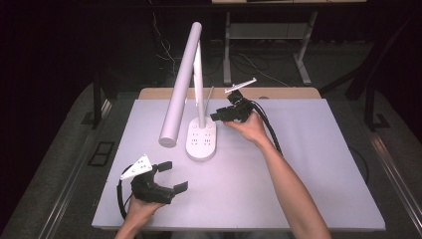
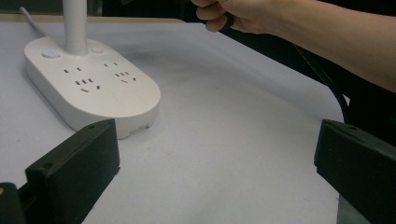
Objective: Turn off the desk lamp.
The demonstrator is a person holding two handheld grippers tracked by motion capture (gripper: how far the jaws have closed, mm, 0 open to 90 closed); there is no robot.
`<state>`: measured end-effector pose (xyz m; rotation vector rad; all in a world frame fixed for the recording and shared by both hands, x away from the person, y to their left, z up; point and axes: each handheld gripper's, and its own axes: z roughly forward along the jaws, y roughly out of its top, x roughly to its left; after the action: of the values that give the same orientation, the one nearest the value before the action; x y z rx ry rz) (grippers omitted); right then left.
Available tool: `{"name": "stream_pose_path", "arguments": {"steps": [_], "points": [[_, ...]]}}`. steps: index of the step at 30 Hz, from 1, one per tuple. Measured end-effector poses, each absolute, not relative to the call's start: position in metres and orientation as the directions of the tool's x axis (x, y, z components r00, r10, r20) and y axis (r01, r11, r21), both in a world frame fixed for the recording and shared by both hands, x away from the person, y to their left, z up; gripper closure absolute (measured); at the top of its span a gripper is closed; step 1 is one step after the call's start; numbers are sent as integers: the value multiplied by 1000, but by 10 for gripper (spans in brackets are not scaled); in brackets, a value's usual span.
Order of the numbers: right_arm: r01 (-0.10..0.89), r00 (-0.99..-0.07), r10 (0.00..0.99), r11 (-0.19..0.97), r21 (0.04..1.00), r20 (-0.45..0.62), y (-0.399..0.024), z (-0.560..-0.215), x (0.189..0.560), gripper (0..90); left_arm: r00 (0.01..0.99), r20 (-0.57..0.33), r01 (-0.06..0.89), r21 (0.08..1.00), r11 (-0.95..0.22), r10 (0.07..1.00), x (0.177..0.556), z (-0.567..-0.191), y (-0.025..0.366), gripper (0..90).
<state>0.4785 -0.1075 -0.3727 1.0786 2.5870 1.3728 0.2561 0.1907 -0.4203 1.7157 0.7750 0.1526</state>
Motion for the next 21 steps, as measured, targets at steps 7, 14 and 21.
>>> {"name": "stream_pose_path", "arguments": {"steps": [7,14,21], "points": [[586,-749,584,365,724,312,-103,-384,483,763,766,-312,418,906,-67,562,257,-420,192,0],[603,-737,596,366,709,318,-97,-399,486,890,761,-319,419,906,-52,565,258,-420,194,0],[603,-735,610,389,697,295,-84,-410,486,900,762,-320,420,906,-53,563,257,-420,195,0]]}}
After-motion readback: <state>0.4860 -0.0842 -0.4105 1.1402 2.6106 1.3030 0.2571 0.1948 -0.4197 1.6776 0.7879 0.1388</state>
